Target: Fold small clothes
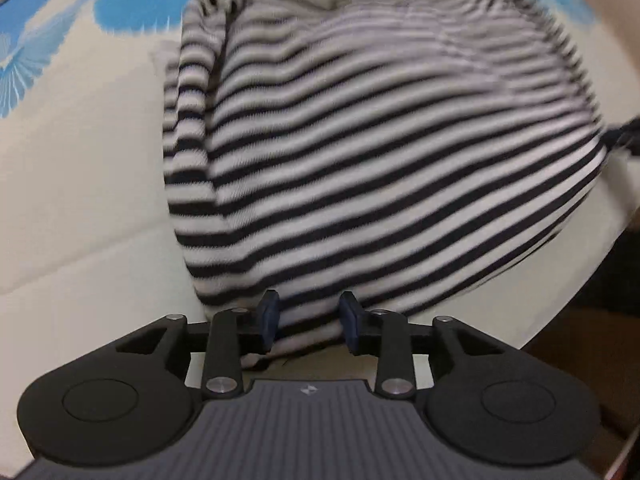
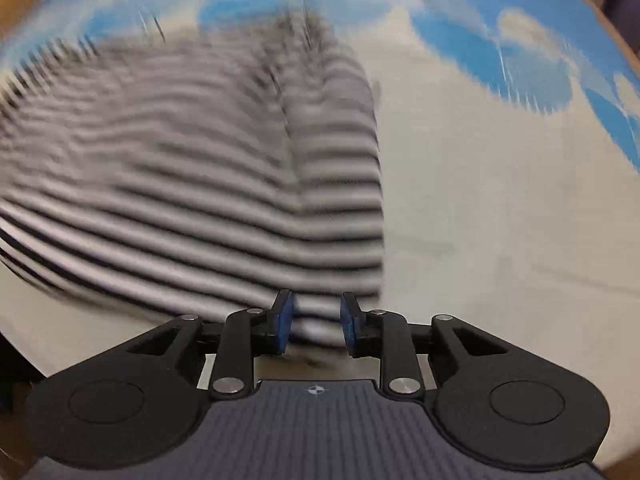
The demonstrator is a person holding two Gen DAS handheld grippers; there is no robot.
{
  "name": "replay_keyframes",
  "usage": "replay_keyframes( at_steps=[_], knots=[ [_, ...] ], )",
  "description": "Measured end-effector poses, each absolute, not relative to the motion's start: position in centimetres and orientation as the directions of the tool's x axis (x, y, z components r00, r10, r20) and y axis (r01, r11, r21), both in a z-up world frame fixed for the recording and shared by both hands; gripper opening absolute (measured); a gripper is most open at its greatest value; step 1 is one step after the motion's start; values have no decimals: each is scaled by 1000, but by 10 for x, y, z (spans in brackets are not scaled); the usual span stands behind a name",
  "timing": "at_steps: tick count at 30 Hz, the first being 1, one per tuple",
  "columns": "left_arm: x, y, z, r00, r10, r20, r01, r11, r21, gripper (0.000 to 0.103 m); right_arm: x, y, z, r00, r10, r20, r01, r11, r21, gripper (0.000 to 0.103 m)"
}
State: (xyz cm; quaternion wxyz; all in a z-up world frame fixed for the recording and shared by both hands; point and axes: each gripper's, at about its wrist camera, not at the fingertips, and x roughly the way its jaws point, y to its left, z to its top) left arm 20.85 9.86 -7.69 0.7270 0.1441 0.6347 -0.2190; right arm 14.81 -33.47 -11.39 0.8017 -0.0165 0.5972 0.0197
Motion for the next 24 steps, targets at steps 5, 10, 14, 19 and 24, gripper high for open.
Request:
replay_keyframes(
  at_steps=[5, 10, 14, 19, 24],
  knots=[
    [227, 98, -55, 186, -203, -961, 442, 891, -103, 38, 151, -343, -91, 367, 41, -929, -1, 999, 44, 42],
    [247, 109, -37, 315, -213, -925, 321, 941, -108, 38, 155, -327, -97, 359, 79, -930, -81, 995, 53, 43],
    [263, 110, -48, 311, -104, -945, 247, 969, -25, 38, 158, -316, -115, 291, -27, -956, -131, 989, -68, 51],
    [276, 133, -53, 286, -130, -949, 169, 982, -84, 43, 160, -320, -90, 381, -6, -925, -95, 994, -45, 51],
    [275, 149, -38, 327, -195, -925, 102, 980, -170, 48, 149, -327, -30, 582, -12, -813, -75, 995, -68, 51]
  ],
)
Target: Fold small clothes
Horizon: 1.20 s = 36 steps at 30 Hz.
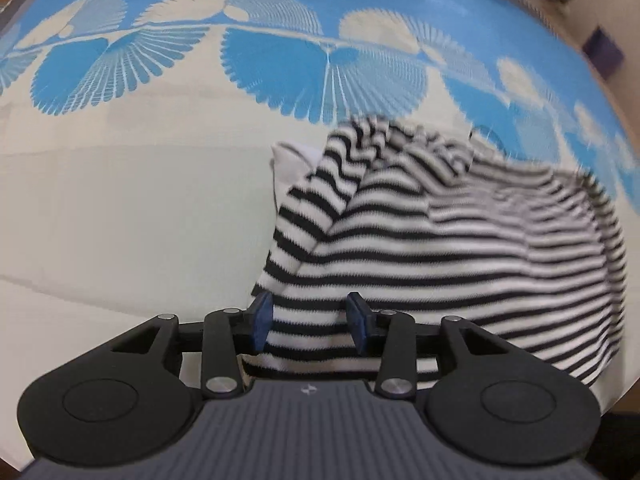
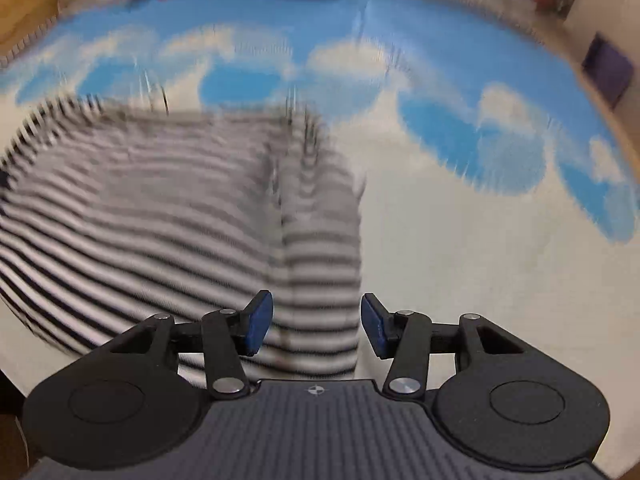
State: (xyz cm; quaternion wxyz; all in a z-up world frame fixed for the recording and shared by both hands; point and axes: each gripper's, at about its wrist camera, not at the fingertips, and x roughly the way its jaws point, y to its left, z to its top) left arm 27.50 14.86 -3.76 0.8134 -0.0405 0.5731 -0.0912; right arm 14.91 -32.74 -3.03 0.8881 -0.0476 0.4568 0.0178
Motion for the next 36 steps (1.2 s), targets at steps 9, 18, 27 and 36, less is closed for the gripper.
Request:
replay_keyframes(
  at_steps=[9, 18, 27, 36],
  knots=[
    [273, 160, -47, 300, -209, -931, 66, 978, -198, 79, 129, -355, -8, 702, -39, -712, 95, 995, 40, 62],
    [271, 168, -98, 227, -336, -914, 5, 939, -344, 78, 139, -357, -22, 665, -89, -742, 146, 989, 12, 61],
    [283, 155, -106, 248, -463, -851, 46, 883, -467, 24, 138, -365, -19, 673, -108, -732, 200, 979, 39, 61],
    [277, 152, -67, 354, -399, -846, 158, 917, -367, 11, 147, -364, -14, 683, -116, -721, 275, 956, 106, 61]
  ],
)
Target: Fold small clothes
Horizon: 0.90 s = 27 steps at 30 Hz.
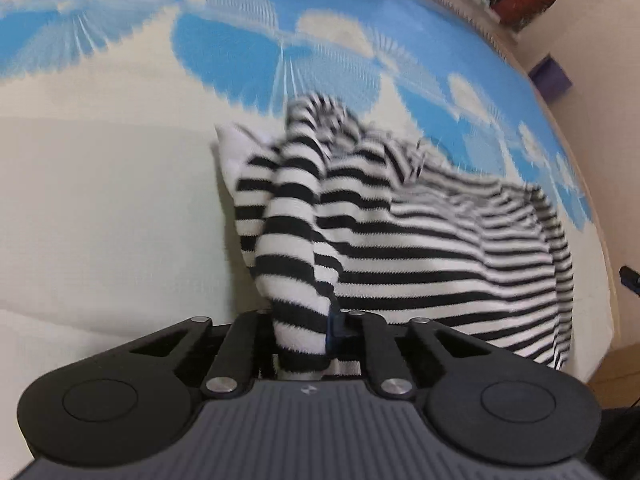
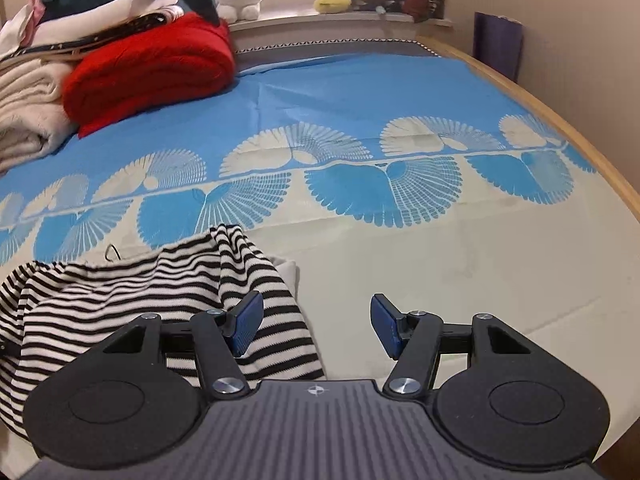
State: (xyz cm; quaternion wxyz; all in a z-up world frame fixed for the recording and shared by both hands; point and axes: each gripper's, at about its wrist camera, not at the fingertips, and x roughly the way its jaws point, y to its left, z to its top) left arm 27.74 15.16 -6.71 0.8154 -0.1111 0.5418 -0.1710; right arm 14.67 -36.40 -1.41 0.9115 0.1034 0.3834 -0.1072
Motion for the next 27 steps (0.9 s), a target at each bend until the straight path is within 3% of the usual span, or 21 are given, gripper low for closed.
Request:
replay_keyframes(
  at_steps=[4, 8, 10, 11, 12, 13, 23, 26, 27],
  knots=[
    [273, 169, -45, 418, -243, -875, 69, 969, -237, 10, 146, -356, -12, 695, -108, -711, 269, 956, 117, 61],
    [267, 169, -43, 362, -299, -883, 68, 953, -295, 14, 143, -350, -11, 697, -89, -712, 243, 963, 117, 61],
    [268, 169, -48, 345, -288, -893, 49, 956, -290, 31, 141, -349, -11, 698, -86, -711, 232, 966, 111, 61],
    [269, 172, -53, 334, -285, -898, 25, 956, -294, 54, 140, -349, -10, 700, -85, -709, 229, 967, 109, 61],
    [270, 177, -57, 330, -290, -898, 0, 952, -307, 67, 139, -350, -10, 699, -85, -710, 228, 968, 109, 61],
    [272, 180, -62, 326, -297, -897, -14, 948, -319, 69, 137, -351, -10, 697, -84, -712, 228, 967, 110, 61],
    [293, 204, -105, 302, -460, -835, -20, 872, -488, 70, 136, -361, -13, 689, -86, -720, 192, 979, 67, 61],
    [304, 196, -113, 281, -540, -793, -5, 826, -564, 63, 140, -366, -13, 688, -90, -721, 194, 979, 64, 61],
    [307, 188, -115, 271, -544, -794, 24, 828, -560, 53, 142, -368, -13, 685, -93, -722, 199, 978, 63, 61]
  ],
)
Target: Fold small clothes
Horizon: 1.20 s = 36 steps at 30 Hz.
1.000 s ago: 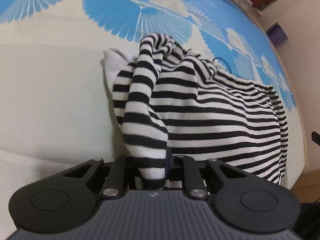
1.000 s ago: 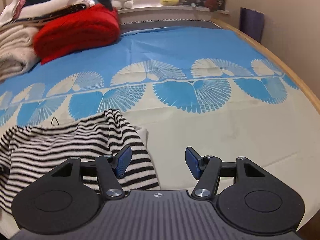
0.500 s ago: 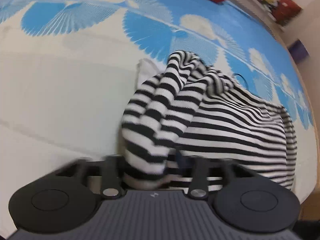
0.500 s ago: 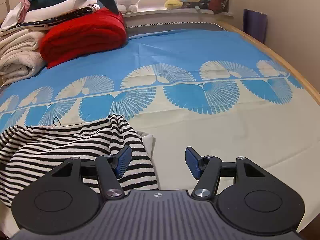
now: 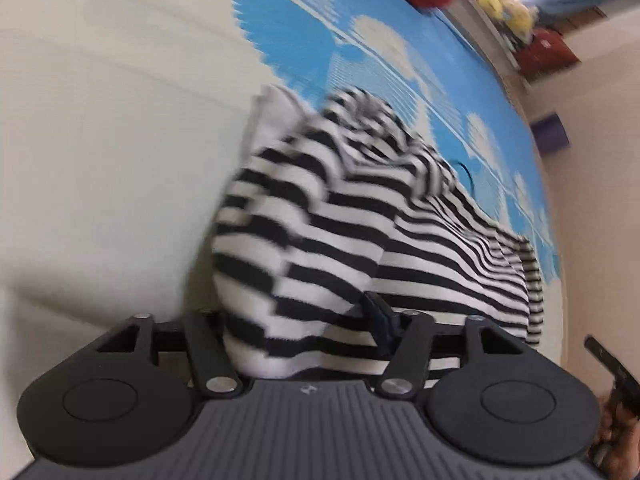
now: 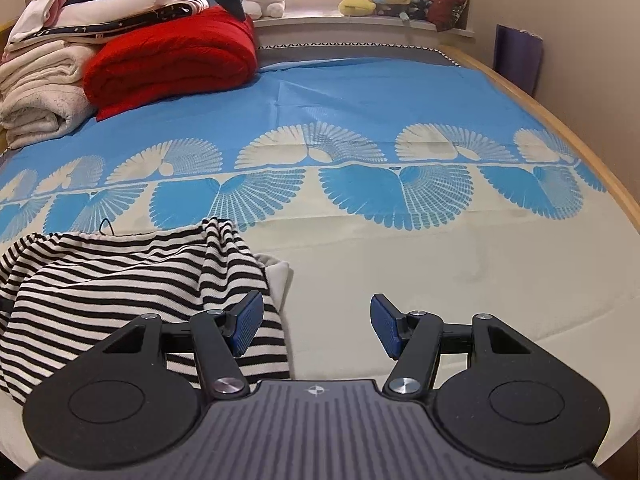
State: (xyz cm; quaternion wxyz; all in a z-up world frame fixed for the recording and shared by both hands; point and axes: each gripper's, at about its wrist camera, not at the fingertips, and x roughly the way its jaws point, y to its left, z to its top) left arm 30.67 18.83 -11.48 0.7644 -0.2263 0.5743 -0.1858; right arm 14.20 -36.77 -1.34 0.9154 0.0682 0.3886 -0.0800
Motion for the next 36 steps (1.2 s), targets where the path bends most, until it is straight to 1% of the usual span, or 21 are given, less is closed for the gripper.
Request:
replay_keyframes(
  at_steps=[1, 2, 3, 7, 10, 13, 17, 22, 25, 27, 31, 32, 33, 34, 35, 36],
  knots=[
    [310, 179, -114, 264, -540, -799, 54, 836, -546, 46, 143, -369, -14, 684, -96, -723, 204, 977, 63, 61],
    [312, 173, -115, 256, -538, -803, 75, 839, -539, 28, 145, -370, -14, 683, -99, -723, 210, 976, 65, 61],
    [314, 167, -116, 247, -545, -801, 81, 836, -543, 21, 146, -372, -14, 682, -101, -725, 215, 974, 67, 61],
    [314, 154, -104, 265, -497, -826, 143, 868, -476, 17, 150, -371, -14, 684, -100, -722, 228, 970, 81, 61],
    [307, 156, -87, 303, -468, -830, 136, 884, -448, 15, 151, -368, -11, 692, -92, -716, 231, 968, 99, 61],
    [296, 156, -62, 342, -464, -817, 143, 885, -443, 14, 151, -364, -8, 702, -76, -708, 232, 964, 126, 61],
    [281, 127, -21, 381, -459, -803, 210, 888, -408, 14, 149, -356, -4, 715, -56, -697, 223, 963, 152, 61],
    [268, 51, 20, 400, -523, -753, 300, 851, -431, 14, 143, -349, -2, 724, -43, -688, 206, 966, 157, 61],
    [260, -9, 28, 372, -551, -747, 365, 827, -428, 14, 137, -352, 0, 724, -52, -688, 211, 966, 149, 61],
    [255, -54, 25, 342, -552, -761, 392, 819, -419, 14, 133, -358, 0, 723, -61, -688, 222, 964, 148, 61],
    [243, -142, 16, 315, -510, -800, 437, 827, -354, 16, 129, -371, -1, 713, -80, -697, 259, 953, 156, 61],
    [240, -160, 12, 311, -501, -808, 449, 827, -339, 19, 129, -373, -1, 709, -84, -700, 267, 951, 157, 61],
    [237, -178, 10, 300, -490, -818, 464, 824, -324, 34, 129, -375, -2, 708, -85, -701, 271, 950, 158, 61],
    [234, -193, 8, 275, -495, -824, 492, 809, -322, 42, 130, -376, -2, 708, -86, -701, 274, 948, 161, 61],
    [231, -199, 8, 249, -520, -817, 520, 783, -340, 53, 130, -377, -3, 707, -85, -702, 278, 946, 166, 61],
    [228, -201, 11, 237, -557, -796, 540, 757, -368, 53, 131, -378, -4, 706, -82, -704, 283, 943, 174, 61]
  ],
)
